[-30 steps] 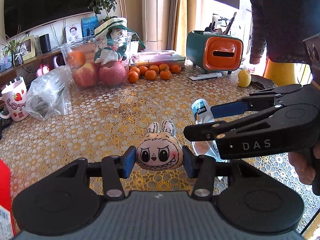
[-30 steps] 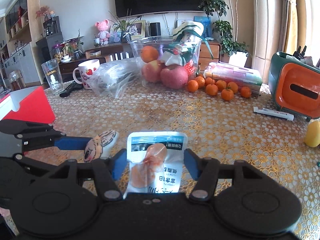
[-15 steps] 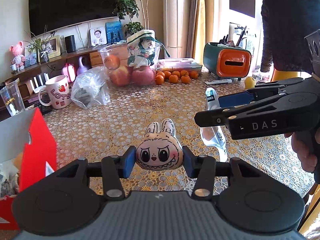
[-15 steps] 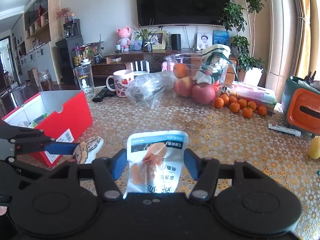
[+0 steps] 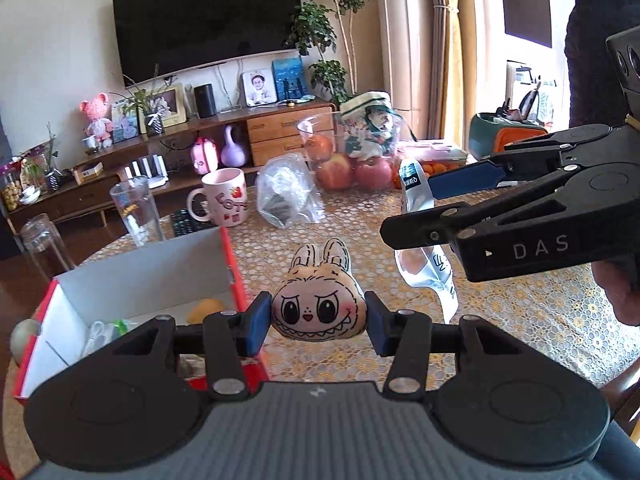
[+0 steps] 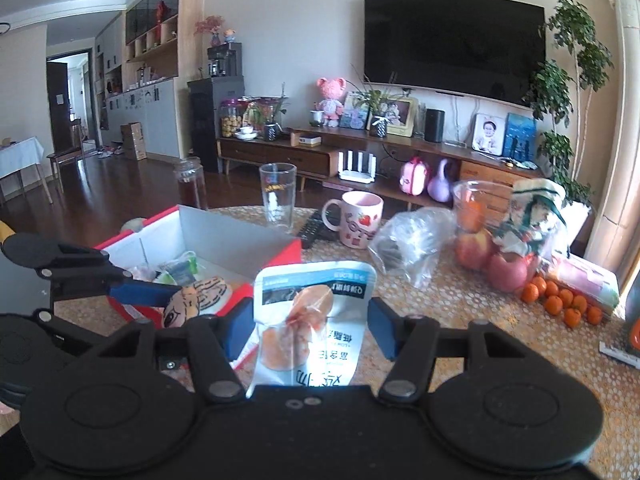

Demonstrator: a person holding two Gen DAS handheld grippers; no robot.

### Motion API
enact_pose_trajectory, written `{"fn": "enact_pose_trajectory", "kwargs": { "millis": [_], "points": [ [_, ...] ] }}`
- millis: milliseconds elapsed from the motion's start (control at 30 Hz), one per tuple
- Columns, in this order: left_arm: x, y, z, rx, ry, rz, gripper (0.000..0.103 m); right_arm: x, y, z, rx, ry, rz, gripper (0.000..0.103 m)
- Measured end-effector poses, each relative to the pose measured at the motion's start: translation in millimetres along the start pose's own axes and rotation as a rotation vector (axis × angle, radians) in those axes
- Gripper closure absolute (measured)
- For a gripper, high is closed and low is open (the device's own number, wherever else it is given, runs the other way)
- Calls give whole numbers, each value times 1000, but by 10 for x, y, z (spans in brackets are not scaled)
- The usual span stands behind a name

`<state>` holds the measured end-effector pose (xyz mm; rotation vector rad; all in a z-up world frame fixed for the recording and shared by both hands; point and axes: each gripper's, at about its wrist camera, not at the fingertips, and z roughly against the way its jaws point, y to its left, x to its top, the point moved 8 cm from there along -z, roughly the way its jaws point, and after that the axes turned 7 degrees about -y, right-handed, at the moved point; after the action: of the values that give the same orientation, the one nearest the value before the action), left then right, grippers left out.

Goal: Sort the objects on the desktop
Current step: 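Carry the plush doll and white packet with both tools over the red box, then open the left tool to drop the doll while the right tool drops the packet into the box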

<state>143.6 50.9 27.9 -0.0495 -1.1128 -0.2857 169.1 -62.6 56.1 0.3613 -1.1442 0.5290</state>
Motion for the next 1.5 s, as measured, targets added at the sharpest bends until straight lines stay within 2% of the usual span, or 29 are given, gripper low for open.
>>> {"fn": "enact_pose_trajectory", "kwargs": {
  "millis": [200, 400, 667, 867, 1200, 1500],
  "points": [
    [19, 648, 228, 99, -11, 3, 55, 339, 506, -309, 60, -23, 43, 42],
    [-28, 1169, 332, 166, -4, 8, 55, 515, 904, -631, 110, -25, 73, 42],
    [-143, 1767, 268, 229, 43, 29, 55, 583, 1247, -1058, 127, -8, 99, 42],
    [-276, 2026, 53, 255, 82, -1, 55, 486, 1361, -1364, 118, 36, 107, 42],
    [-457, 2252, -505, 225, 166, -6, 55, 79, 1339, -1725, 91, 150, 114, 42],
    [-656, 2253, -945, 174, 257, -4, 55, -194, 1430, -1771, 115, 213, 159, 42]
  ]
}}
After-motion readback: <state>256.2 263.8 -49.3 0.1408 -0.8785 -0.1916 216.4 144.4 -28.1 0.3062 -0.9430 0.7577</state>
